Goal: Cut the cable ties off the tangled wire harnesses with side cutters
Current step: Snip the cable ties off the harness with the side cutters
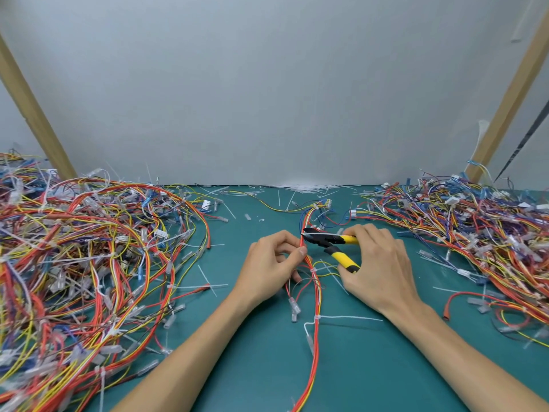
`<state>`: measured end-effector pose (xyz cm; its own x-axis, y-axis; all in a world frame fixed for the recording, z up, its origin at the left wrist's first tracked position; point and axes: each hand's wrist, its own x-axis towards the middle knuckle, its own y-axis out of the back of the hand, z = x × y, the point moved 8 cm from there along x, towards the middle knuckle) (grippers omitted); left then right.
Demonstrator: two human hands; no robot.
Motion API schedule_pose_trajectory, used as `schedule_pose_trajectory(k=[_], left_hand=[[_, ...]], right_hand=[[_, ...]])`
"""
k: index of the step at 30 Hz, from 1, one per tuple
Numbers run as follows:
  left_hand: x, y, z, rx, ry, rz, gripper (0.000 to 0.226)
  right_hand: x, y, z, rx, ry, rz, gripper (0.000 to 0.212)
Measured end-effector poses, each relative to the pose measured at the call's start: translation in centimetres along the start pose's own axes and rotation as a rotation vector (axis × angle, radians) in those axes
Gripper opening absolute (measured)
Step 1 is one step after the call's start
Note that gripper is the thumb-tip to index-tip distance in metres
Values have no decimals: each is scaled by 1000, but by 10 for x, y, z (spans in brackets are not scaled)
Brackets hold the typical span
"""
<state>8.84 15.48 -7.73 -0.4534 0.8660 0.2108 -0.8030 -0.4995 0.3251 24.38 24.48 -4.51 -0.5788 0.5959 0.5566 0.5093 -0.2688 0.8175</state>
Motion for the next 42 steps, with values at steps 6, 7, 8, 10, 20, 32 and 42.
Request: schedule_pose_trajectory(k=[6,7,8,10,20,32,42], left_hand=[[-1,-2,4,12,-27,-26,8],[-1,-2,4,18,-30,-25,8],[-2,-2,5,23,-34,-24,8],[-2,-2,6,29,-39,-22,8],[-2,-2,6,49,-44,-24,8],[-1,-3,3,58,-36,-36,8],[0,-3,0,102,-9,-30,9]], right_hand=[[0,-1,-1,-2,4,-19,43],[-1,0,-1,-9,3,-15,41],[-1,0,-1,-19,1,-10,39],[-1,2,-1,-26,0,5,34],[-1,3,-3,-19,31,27,36],[-1,0,-1,-39,-8,-14,34],[0,3,-2,-22,11,37,36]])
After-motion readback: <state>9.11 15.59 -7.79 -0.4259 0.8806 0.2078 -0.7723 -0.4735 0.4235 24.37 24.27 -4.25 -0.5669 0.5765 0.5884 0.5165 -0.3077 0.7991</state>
